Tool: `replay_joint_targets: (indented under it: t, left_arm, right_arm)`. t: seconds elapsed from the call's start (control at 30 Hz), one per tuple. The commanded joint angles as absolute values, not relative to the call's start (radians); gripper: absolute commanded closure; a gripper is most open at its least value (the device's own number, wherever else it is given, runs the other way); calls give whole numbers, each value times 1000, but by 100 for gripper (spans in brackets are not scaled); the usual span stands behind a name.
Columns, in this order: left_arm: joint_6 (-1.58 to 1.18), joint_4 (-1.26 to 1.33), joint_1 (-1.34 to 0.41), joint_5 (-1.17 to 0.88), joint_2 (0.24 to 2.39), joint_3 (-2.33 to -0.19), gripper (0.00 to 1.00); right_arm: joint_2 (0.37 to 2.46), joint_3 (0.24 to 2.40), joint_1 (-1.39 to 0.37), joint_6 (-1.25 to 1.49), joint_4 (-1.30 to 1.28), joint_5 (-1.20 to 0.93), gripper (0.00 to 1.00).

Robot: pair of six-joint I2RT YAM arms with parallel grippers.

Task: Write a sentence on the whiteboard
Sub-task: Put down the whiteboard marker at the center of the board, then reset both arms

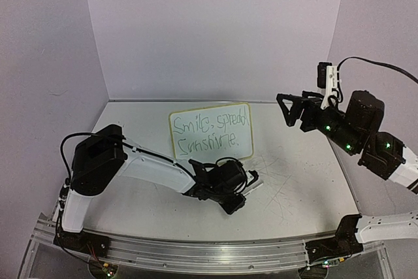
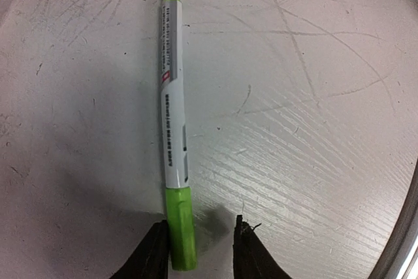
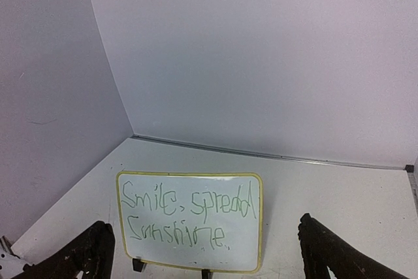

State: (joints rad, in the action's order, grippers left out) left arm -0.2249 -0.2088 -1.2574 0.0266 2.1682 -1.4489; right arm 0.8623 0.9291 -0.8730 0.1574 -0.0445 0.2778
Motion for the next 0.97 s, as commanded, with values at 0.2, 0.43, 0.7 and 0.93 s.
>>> replay_joint_targets:
  t: [0.2,0.43,0.7,0.93]
  left_arm:
    - [-139,-255,-1248,203,1758,-1428,39]
    - [3,-100,-1219,448,1356,-1383,15]
    - [151,58,-1217,469,1070,-1350,5]
    - [185,58,-1218,500,955,-1343,6]
  right_arm:
    - [821,1008,-875,75,-90,434,2]
    - [777,1143,-875,-54,-124,515,2]
    - [734,1262,-875,-100,-126,522,2]
    - [716,1257,-875,-92,-79,533,2]
